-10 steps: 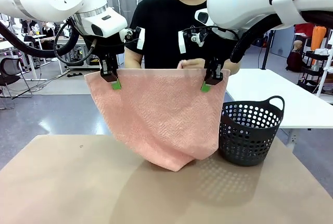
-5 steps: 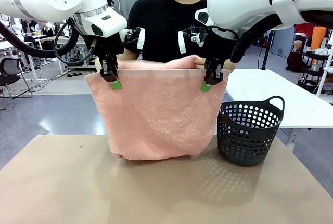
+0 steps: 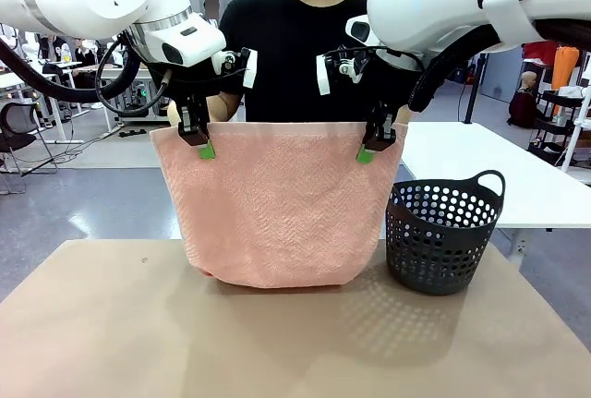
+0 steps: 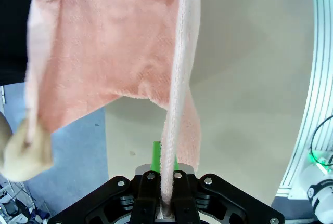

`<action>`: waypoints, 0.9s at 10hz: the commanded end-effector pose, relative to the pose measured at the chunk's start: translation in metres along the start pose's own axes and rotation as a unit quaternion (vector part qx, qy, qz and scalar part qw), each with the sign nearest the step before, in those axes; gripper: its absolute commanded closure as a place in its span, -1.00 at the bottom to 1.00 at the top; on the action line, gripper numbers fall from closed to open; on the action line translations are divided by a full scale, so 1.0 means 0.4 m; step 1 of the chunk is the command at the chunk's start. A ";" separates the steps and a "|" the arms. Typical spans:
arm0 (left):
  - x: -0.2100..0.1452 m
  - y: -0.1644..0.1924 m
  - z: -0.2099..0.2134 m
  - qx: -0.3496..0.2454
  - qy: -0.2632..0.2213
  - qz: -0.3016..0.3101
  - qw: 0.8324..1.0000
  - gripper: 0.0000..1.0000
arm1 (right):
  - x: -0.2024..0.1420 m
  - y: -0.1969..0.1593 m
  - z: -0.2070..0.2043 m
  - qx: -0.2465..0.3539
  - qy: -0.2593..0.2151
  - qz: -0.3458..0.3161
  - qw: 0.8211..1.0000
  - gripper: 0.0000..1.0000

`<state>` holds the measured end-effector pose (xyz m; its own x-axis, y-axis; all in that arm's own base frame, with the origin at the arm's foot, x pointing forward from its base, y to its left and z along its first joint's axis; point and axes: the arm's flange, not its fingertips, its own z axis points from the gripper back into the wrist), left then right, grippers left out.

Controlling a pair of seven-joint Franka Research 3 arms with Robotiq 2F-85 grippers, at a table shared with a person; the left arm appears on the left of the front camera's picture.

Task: Fold the towel.
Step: Release the end of the 100 cm Hotel Towel you were holding and grab the top end of the folded side.

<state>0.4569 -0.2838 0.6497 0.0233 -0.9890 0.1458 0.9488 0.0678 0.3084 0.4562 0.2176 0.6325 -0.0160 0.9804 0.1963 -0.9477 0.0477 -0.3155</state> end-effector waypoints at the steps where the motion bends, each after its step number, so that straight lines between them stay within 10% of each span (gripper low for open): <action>1: -0.002 0.001 0.002 0.001 0.000 0.001 1.000 1.00 | 0.000 0.000 0.001 -0.001 0.001 0.001 1.000 1.00; 9: -0.002 0.001 0.002 0.001 0.000 0.001 1.000 1.00 | 0.000 0.000 0.001 -0.001 0.001 0.001 1.000 1.00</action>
<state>0.4569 -0.2838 0.6497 0.0233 -0.9890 0.1458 0.9488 0.0678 0.3084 0.4561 0.2176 0.6325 -0.0160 0.9804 0.1963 -0.9477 0.0477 -0.3155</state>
